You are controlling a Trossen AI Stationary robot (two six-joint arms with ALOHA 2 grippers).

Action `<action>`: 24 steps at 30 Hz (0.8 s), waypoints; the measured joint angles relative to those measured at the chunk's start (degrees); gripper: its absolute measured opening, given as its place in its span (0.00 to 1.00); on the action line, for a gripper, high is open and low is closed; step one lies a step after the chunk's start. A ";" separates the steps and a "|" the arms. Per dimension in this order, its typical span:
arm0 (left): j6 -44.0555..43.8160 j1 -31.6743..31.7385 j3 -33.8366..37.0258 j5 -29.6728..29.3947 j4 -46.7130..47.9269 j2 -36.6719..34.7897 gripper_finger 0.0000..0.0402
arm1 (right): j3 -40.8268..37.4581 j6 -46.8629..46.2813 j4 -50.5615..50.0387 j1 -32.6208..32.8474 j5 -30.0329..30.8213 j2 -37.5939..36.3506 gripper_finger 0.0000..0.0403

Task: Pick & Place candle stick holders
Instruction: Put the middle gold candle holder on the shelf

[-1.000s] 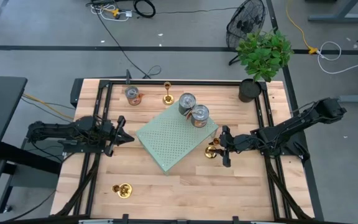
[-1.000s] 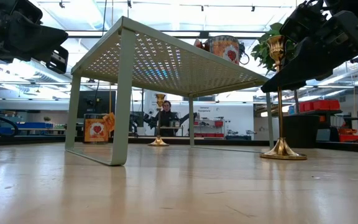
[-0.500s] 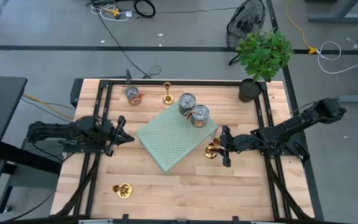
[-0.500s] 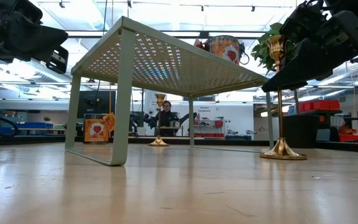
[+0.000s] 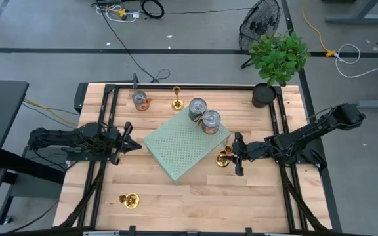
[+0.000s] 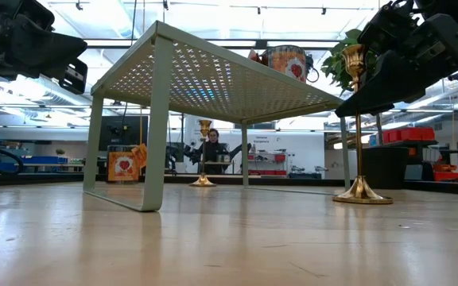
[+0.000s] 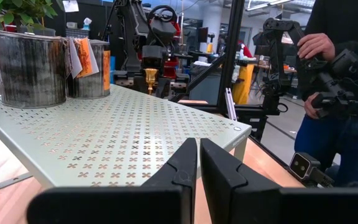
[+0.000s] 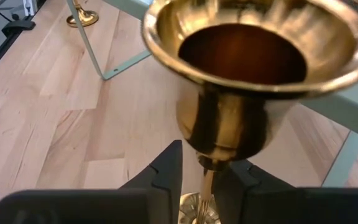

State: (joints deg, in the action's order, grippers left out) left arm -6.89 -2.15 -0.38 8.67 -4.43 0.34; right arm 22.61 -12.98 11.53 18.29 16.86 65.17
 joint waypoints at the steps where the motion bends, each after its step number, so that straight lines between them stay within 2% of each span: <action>1: 0.01 -0.01 -0.01 0.00 0.00 0.02 0.06 | 0.00 -0.01 0.00 -0.01 0.00 0.00 0.19; 24: -0.01 0.00 0.00 0.00 0.00 0.02 0.06 | 0.00 0.01 0.00 -0.01 -0.02 0.00 0.08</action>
State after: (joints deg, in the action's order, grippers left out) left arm -6.90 -2.15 -0.38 8.67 -4.43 0.35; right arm 22.61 -12.98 11.53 18.28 16.85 65.17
